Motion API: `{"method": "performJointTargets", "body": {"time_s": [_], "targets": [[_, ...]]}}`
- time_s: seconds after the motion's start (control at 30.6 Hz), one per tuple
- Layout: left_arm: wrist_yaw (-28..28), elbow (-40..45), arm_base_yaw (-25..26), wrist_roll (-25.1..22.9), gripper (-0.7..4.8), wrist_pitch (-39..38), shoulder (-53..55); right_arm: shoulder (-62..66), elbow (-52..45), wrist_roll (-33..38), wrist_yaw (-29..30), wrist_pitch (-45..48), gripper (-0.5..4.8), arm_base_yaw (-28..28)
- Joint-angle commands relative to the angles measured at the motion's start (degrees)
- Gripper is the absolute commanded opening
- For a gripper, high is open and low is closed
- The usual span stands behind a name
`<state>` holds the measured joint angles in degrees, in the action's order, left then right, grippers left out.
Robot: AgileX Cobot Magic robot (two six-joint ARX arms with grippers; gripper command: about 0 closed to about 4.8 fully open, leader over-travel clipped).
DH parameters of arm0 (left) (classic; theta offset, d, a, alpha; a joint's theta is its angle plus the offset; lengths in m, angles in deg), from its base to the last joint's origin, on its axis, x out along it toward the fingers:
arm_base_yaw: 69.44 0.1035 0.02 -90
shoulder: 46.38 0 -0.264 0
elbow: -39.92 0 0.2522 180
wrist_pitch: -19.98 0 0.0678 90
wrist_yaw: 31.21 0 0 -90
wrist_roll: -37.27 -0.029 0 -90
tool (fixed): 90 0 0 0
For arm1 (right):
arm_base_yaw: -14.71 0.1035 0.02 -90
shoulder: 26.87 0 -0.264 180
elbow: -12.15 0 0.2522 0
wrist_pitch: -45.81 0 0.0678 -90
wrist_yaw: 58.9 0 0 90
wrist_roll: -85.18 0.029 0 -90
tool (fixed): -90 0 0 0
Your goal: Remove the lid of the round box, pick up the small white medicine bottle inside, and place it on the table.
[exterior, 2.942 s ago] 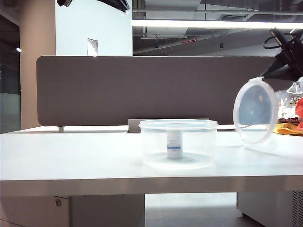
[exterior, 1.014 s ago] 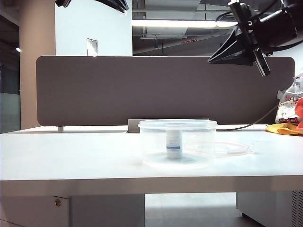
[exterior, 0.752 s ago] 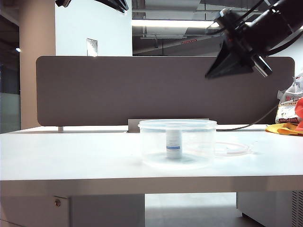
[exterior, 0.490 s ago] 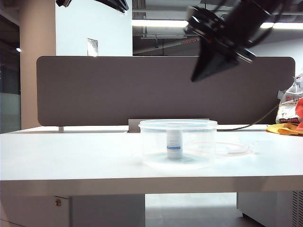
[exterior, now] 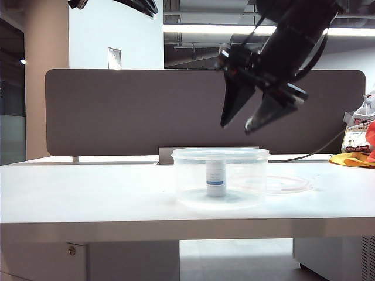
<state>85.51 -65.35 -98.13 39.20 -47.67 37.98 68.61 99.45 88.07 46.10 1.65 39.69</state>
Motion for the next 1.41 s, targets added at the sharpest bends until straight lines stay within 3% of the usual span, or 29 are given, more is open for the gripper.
{"method": "performJointTargets", "body": {"time_s": [0.03,0.29,0.46,0.88,1.41], "targets": [[0.0,-0.3,0.0,-1.0,0.21,0.0,-0.2,0.7,0.6,0.6,0.2,0.1,2.60,0.0],[-0.2,-0.3,0.0,-1.3,0.21,0.1,-0.2,1.0,0.6,0.5,0.2,0.7,2.44,1.5],[-0.2,-0.3,0.0,-1.3,0.21,0.2,-0.2,2.7,2.1,0.5,-0.3,0.3,3.41,3.2],[-0.2,-0.3,0.1,-1.6,0.22,-0.9,-0.2,9.4,9.1,0.5,-4.5,-6.4,3.38,4.2],[-0.2,-0.3,0.1,-2.0,0.22,-0.7,-0.2,11.7,9.1,0.5,-4.6,-5.1,3.37,4.3]]}}
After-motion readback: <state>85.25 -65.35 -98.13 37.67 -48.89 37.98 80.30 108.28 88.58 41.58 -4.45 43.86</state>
